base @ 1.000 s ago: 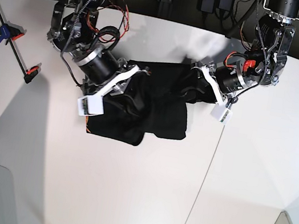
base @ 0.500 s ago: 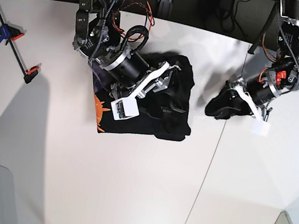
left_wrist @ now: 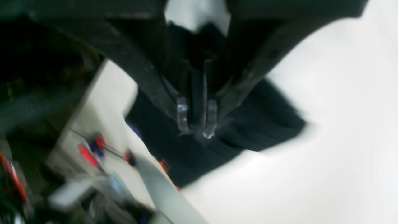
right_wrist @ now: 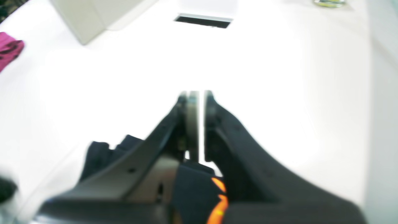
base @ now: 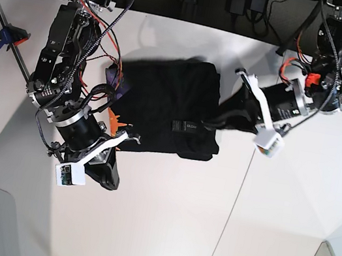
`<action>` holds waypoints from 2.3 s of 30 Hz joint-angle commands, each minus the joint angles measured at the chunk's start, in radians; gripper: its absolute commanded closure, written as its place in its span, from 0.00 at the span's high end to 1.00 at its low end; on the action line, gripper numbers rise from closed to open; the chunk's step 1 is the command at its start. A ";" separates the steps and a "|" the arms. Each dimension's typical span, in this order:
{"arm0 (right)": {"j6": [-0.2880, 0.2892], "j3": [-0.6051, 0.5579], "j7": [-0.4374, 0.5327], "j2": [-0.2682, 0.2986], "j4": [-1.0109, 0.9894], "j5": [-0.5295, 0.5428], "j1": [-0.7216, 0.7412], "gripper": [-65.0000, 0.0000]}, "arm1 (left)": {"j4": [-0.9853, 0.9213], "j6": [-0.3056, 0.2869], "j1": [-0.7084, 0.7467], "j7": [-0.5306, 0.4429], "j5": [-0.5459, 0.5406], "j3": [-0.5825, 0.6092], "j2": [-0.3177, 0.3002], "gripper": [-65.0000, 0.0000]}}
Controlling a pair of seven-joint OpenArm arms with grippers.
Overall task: Layout the t-shirt on the table in an organized manner, then fold the t-shirt properly
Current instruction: 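Fold the strip again with both grippers into a compact stack, then press and tuck the folded shirt edges with both grippers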
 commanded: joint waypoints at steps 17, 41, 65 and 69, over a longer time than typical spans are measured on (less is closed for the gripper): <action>0.023 -0.106 -0.014 0.118 -0.420 0.080 0.114 0.00 | -0.203 -0.011 -0.010 -0.118 0.205 0.119 0.070 0.07; 0.031 -0.140 -0.121 0.056 -0.013 0.367 -0.344 0.00 | -0.242 -0.011 -0.142 -0.165 0.235 0.008 -0.005 0.07; 0.029 0.002 -0.127 0.034 0.227 0.302 -0.361 0.00 | 0.078 -0.011 0.031 -0.082 0.109 -0.012 -0.028 0.07; 0.029 0.047 -0.127 0.054 0.226 0.301 -0.364 0.00 | 0.076 -0.011 0.088 -0.094 0.139 0.003 0.009 0.07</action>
